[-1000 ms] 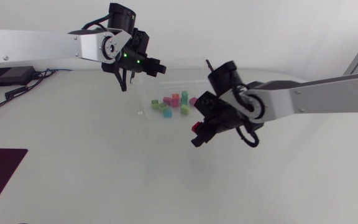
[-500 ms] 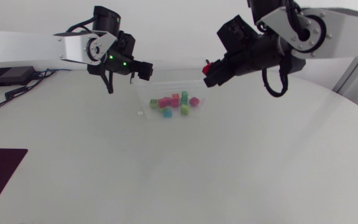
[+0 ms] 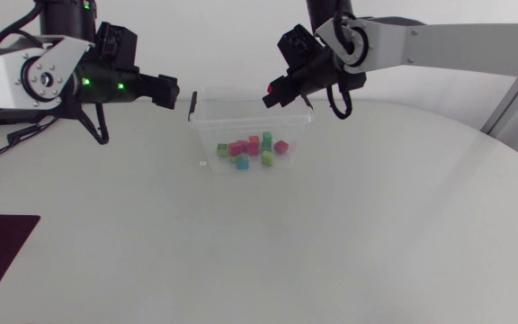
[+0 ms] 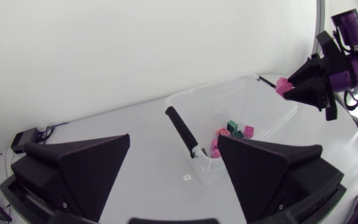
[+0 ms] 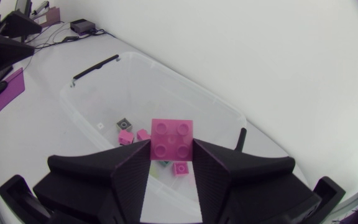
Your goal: Pick up the duplo bricks and place them in the container
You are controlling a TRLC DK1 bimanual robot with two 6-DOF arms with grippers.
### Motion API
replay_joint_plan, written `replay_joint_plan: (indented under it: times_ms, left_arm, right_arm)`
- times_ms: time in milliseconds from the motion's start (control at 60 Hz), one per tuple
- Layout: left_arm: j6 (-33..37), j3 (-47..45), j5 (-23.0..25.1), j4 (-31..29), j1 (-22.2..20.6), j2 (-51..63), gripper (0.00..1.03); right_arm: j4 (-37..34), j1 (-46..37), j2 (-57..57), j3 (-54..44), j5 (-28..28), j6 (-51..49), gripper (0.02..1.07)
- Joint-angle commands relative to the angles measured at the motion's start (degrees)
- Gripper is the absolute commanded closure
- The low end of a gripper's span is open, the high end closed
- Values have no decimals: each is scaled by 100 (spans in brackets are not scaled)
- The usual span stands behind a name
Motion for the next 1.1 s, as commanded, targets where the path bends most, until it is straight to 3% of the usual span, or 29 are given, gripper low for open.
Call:
replay_joint_plan:
  times_ms: [0, 50, 100, 200, 233, 567, 1083]
  left_arm:
    - [130, -455, -3, 245, 59, -412, 5]
    - [148, -657, -21, 359, 67, -597, 5]
    - [148, -789, -21, 403, 85, -711, 5]
    - [341, -1114, -21, 464, 155, -1080, 5]
    - [394, -1229, -21, 482, 234, -1212, 5]
    - [544, -1958, -21, 675, 665, -2100, 5]
    - [491, -3505, -21, 1282, 779, -3981, 5]
  right_arm:
    - [99, 47, 451, 435, 63, 137, 67]
    - [116, 47, 662, 628, 81, 137, 67]
    - [160, 56, 882, 804, 169, 146, 56]
    - [160, 47, 1233, 1094, 301, 164, 15]
    - [222, 56, 1277, 1094, 388, 164, 7]
    - [881, 73, 363, 119, 1092, 278, 7]
    - [2340, -577, -2836, -3388, 1417, -74, 7]
